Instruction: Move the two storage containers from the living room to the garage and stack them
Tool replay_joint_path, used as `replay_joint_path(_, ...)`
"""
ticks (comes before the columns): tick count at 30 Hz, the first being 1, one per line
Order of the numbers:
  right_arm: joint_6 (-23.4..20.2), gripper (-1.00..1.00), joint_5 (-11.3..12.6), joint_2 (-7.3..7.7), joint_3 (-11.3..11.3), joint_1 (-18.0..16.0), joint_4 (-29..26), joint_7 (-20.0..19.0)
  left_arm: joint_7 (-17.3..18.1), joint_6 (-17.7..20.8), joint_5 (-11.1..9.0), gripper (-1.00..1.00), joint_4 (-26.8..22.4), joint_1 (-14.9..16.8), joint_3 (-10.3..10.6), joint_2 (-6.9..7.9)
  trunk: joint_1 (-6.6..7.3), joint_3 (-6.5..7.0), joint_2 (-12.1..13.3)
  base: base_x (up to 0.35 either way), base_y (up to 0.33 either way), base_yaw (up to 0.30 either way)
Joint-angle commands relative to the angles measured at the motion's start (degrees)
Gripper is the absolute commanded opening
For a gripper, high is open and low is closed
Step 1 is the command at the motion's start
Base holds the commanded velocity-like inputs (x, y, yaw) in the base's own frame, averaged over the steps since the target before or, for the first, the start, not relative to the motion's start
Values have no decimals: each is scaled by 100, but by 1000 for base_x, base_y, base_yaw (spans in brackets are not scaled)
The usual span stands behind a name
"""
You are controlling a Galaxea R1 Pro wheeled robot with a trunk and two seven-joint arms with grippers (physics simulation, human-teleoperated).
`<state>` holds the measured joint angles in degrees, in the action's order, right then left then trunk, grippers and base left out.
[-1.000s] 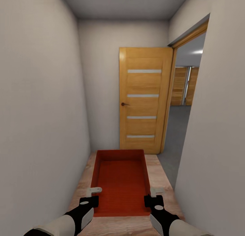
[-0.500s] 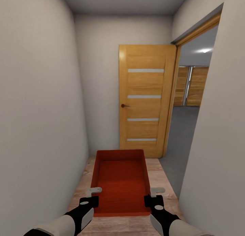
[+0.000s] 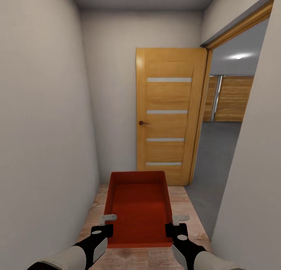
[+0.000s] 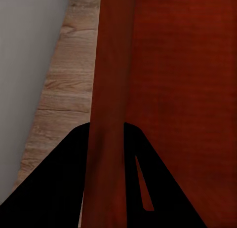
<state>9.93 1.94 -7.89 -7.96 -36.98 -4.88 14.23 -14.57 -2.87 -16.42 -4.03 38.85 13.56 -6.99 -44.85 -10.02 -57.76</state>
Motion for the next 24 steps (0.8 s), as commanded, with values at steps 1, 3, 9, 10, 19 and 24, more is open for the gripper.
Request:
replay_joint_path(1,-7,-100,44,-2,260,-3,13,-52,-63,-152,34,-100,-10,9,-299,154,-4,-8,-6,322,0,0)
replay_joint_path(3,-6,-100,44,-2,260,-5,13,-52,-60,-153,34,-100,-10,9,-298,154,-4,-8,-6,322,0,0)
replay_joint_path(9,-5,-100,44,-2,260,-6,13,-52,-62,-152,34,-100,-10,9,-298,154,-4,-8,-6,322,0,0)
replay_joint_path(10,-3,-100,44,-2,260,-7,13,-52,-61,-151,34,-100,-10,9,-299,154,-4,-8,-6,322,0,0)
replay_joint_path(19,-2,-100,44,-2,260,-8,13,-52,-63,-158,34,-100,-10,9,-298,154,-4,-8,-6,322,0,0)
replay_joint_path(24,-6,-100,50,-2,260,-6,13,-35,-63,-181,26,-100,-9,9,-300,138,-4,-8,-6,133,0,-89)
